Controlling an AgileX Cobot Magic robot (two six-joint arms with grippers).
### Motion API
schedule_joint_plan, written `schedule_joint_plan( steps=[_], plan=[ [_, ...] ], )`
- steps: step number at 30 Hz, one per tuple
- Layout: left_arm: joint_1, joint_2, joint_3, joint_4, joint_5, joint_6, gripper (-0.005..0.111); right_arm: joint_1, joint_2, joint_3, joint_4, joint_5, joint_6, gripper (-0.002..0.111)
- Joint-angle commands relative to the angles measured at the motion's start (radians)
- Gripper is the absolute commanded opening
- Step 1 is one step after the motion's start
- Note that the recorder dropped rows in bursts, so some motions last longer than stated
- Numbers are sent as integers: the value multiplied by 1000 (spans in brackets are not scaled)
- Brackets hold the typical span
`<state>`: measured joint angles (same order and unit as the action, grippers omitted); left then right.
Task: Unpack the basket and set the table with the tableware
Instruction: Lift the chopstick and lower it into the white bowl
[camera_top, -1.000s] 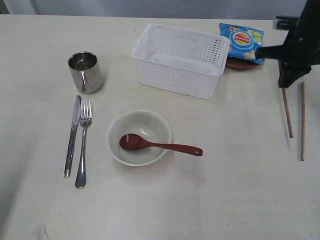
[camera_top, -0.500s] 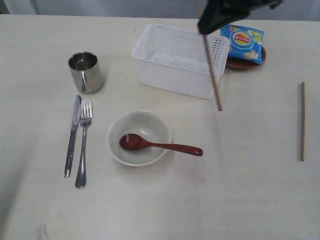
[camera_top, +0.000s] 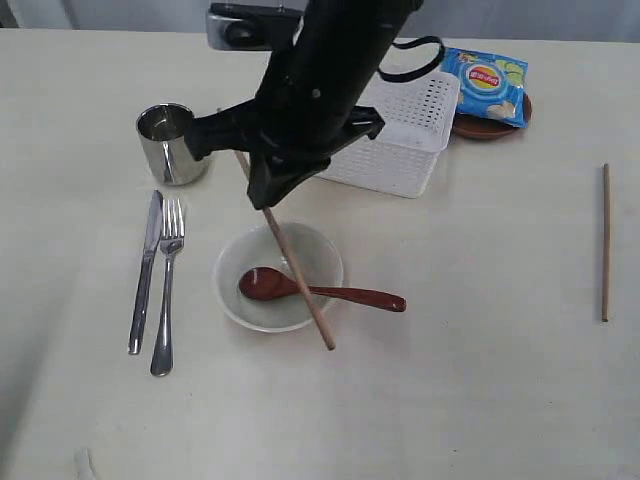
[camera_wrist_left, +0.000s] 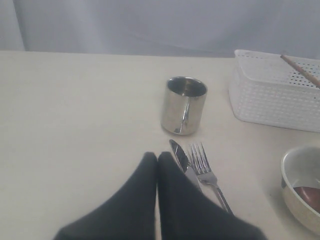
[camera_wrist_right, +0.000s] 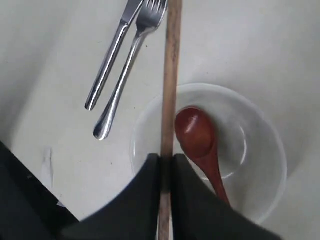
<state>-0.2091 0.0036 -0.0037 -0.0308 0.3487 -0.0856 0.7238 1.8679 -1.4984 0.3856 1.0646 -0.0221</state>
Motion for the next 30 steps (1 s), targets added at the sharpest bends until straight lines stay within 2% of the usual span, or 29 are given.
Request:
schedule_joint_plan(
  steps=[1,12,30],
  plan=[
    [-5,-4,4,1,-2,3,0,24,3,35,-2,-70,44,0],
    [-5,-4,4,1,-2,3,0,24,3,205,59,-167,59,0],
    [-5,-4,4,1,-2,3,0,24,59,209,69,-202,75,0]
  ],
)
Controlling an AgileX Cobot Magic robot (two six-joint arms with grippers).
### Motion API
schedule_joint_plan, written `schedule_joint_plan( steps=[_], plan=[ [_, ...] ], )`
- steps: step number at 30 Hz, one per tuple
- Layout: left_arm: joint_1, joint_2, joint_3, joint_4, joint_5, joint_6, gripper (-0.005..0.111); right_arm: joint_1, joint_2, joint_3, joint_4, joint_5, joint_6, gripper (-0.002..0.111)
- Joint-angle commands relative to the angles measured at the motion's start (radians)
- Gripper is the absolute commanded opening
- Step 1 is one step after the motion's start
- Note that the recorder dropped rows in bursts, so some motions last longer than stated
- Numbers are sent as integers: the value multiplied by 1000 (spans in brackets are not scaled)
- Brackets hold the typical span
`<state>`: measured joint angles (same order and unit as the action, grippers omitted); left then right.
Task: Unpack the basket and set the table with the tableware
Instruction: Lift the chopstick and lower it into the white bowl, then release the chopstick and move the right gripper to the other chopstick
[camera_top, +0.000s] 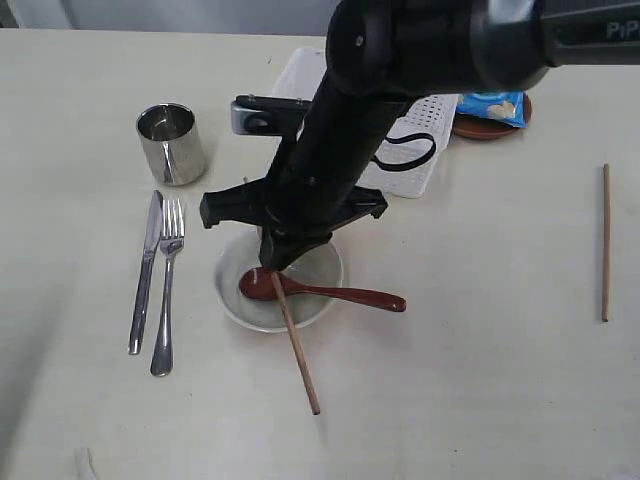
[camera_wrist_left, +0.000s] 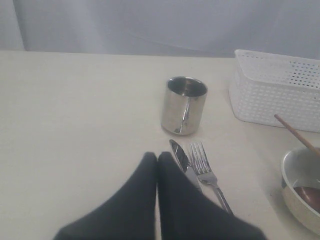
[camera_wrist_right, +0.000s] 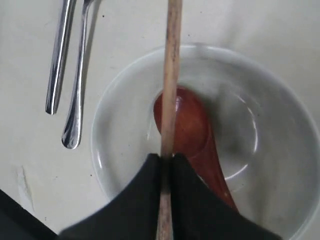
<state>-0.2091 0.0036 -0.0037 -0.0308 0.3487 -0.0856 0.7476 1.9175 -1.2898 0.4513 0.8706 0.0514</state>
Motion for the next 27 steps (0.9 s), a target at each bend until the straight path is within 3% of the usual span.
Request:
schedule_joint_plan(
  steps=[1,11,20,25,27],
  plan=[
    [-5,-4,4,1,-2,3,0,0,10,1,3,-10,2,1],
    [-5,-4,4,1,-2,3,0,-26,6,1,17,-17,2,38],
    [-5,-4,4,1,-2,3,0,-126,-158,-1,17,71,-65,38],
    [-5,-4,4,1,-2,3,0,-270,-327,-1,-54,131,-100,38],
    [-5,-4,4,1,-2,3,0,-383,-406,-1,-191,149,-62,38]
  ],
)
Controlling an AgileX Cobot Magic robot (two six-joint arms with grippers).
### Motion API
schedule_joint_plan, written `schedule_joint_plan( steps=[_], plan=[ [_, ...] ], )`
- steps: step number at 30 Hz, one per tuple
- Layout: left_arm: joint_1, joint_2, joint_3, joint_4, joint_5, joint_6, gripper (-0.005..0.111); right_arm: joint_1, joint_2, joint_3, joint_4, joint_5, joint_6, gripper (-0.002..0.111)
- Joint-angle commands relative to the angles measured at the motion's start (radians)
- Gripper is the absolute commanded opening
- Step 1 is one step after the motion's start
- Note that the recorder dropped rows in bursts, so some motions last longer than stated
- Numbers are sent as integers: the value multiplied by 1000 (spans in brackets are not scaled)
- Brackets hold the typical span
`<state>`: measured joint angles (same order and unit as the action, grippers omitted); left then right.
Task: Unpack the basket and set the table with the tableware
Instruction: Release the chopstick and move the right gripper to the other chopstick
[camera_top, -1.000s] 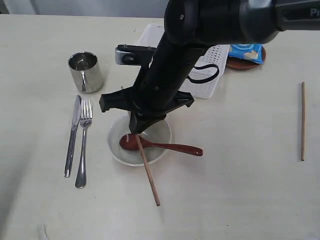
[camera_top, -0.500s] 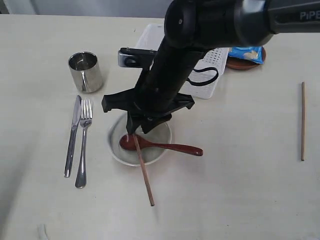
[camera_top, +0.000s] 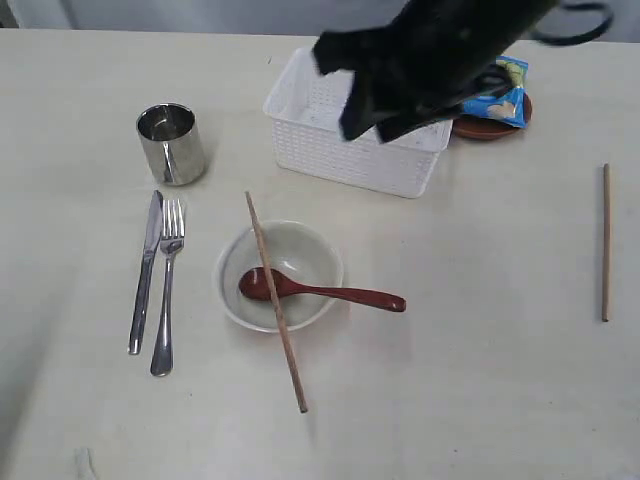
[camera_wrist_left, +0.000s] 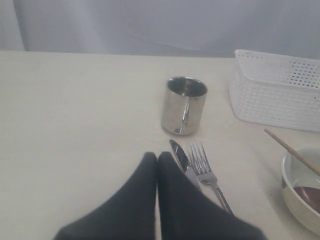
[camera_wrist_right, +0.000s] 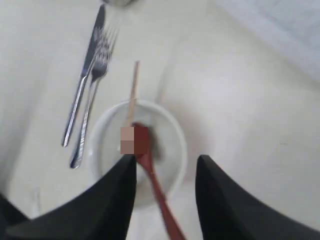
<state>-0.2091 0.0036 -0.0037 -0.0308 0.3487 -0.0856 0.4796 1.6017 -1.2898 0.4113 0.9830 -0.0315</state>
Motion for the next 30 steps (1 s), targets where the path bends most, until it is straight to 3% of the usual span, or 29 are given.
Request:
schedule_joint_plan(
  steps=[1,3,5,13,18,30],
  plan=[
    [-5,-4,4,1,-2,3,0,-196,-117,1,-276,42,120,38],
    [-5,-4,4,1,-2,3,0,-301,-104,1,-434,40,217,38],
    [-5,-4,4,1,-2,3,0,-384,-43,1,-476,35,270,38],
    [-5,-4,4,1,-2,3,0,-616,284,26,-458,-11,270,38],
    [-5,-4,4,1,-2,3,0,-637,322,140,-435,-260,270,38],
    [-5,-4,4,1,-2,3,0,-637,469,145,-457,-327,270,38]
  ],
)
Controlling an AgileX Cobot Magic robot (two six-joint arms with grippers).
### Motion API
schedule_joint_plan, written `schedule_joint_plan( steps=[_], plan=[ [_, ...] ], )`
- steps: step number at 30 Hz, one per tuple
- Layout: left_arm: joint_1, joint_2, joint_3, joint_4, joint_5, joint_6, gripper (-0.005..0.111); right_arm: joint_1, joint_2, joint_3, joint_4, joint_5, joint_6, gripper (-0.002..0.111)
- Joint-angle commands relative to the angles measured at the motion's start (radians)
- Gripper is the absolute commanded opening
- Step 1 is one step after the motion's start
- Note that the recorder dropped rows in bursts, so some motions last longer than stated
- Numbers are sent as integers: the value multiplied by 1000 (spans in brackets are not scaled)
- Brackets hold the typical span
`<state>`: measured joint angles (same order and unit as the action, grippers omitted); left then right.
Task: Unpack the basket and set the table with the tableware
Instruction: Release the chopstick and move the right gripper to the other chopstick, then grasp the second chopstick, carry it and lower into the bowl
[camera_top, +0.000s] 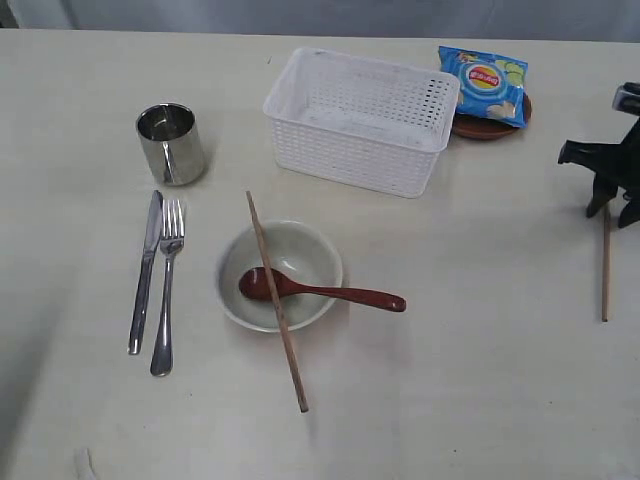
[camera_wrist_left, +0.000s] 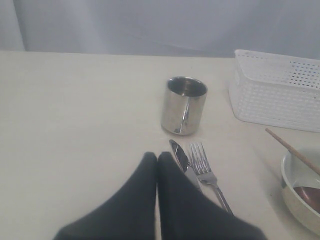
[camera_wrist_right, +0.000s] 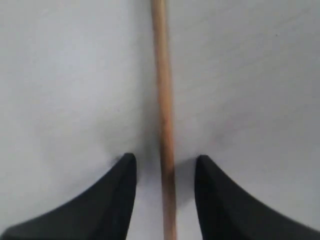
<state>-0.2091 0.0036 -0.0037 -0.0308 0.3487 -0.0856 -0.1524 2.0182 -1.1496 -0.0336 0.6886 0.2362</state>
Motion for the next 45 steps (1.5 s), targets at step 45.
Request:
schedule_joint_plan(
  steps=[45],
  plan=[
    [-5,-4,4,1,-2,3,0,843,-265,-87,384,139,-112,-1]
  ],
)
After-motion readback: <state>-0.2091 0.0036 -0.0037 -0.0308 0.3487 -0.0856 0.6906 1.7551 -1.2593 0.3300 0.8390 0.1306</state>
